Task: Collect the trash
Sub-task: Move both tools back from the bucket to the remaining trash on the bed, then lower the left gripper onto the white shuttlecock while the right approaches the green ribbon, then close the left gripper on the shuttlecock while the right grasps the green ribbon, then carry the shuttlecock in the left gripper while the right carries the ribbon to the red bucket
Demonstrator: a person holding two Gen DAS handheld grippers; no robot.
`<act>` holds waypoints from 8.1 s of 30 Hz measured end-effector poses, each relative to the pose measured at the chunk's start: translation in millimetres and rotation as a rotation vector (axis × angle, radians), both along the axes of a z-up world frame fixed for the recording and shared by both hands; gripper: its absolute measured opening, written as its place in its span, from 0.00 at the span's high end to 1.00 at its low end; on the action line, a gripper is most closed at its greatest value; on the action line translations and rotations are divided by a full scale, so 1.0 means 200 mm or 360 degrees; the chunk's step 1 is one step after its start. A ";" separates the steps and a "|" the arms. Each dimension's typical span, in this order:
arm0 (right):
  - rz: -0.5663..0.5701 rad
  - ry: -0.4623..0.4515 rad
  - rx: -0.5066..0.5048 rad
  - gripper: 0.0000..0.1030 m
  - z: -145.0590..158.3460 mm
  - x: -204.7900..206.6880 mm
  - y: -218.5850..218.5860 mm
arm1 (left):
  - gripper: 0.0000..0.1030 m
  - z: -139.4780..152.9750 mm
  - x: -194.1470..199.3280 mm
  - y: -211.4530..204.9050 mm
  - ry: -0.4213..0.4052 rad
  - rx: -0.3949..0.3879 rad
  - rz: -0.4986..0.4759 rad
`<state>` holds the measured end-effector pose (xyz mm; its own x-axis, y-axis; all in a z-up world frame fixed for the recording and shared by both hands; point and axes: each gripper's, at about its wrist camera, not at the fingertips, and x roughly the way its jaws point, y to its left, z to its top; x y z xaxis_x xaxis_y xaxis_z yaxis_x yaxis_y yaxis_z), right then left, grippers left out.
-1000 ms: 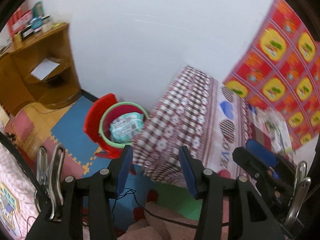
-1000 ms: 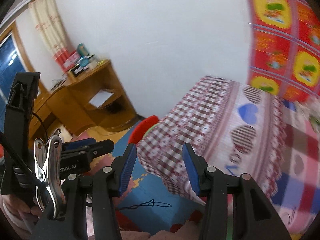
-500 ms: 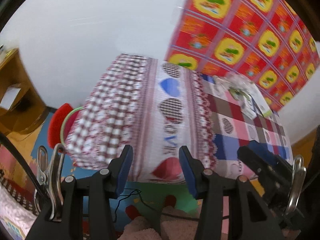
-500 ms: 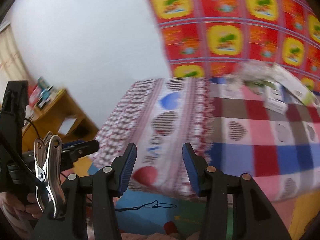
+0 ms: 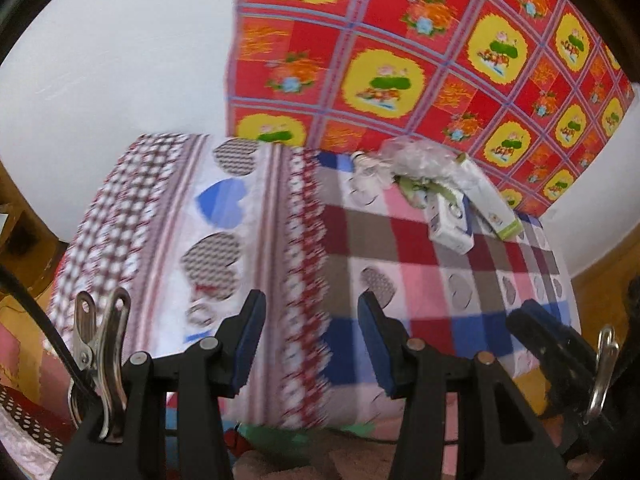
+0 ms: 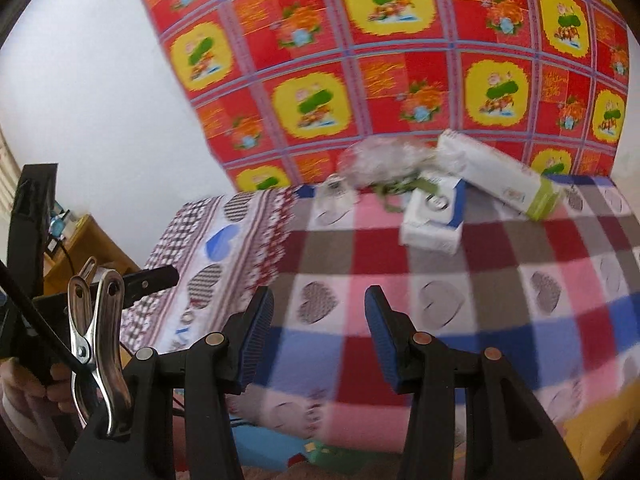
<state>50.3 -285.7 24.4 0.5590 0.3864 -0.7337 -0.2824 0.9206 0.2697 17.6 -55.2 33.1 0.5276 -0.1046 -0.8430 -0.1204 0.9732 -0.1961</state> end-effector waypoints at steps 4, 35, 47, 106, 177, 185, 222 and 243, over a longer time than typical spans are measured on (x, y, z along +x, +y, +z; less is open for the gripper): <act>0.0053 -0.0002 -0.0028 0.53 -0.02 0.15 -0.12 | 0.51 -0.03 0.17 -0.17 -0.0013 0.0033 0.0032; 0.0104 0.0094 -0.0136 0.44 -0.26 0.79 -0.20 | 0.51 -0.52 1.09 -0.40 0.0115 0.0182 -0.0086; 0.0128 0.0097 -0.0208 0.36 -0.35 0.98 -0.08 | 0.51 -0.64 1.27 -0.37 0.0127 0.0209 -0.0171; 0.0209 0.0115 -0.0014 0.83 -0.40 0.94 -0.13 | 0.66 -0.45 1.01 -0.16 -0.0017 -0.0088 0.0017; 0.0603 0.0228 -0.0206 0.90 -0.42 0.73 0.22 | 0.67 -0.30 0.59 0.11 -0.0005 -0.0095 0.0316; 0.0672 0.0129 -0.0073 0.90 -0.26 0.59 0.24 | 0.67 -0.22 0.42 0.10 -0.0053 -0.0091 0.0392; 0.0816 0.0011 0.0083 0.90 -0.03 0.01 0.76 | 0.67 -0.01 -0.27 0.40 -0.0126 -0.0051 0.0548; 0.0966 -0.0006 0.0077 0.90 -0.02 -0.30 1.49 | 0.67 0.00 -0.75 1.08 -0.0124 -0.0009 0.0650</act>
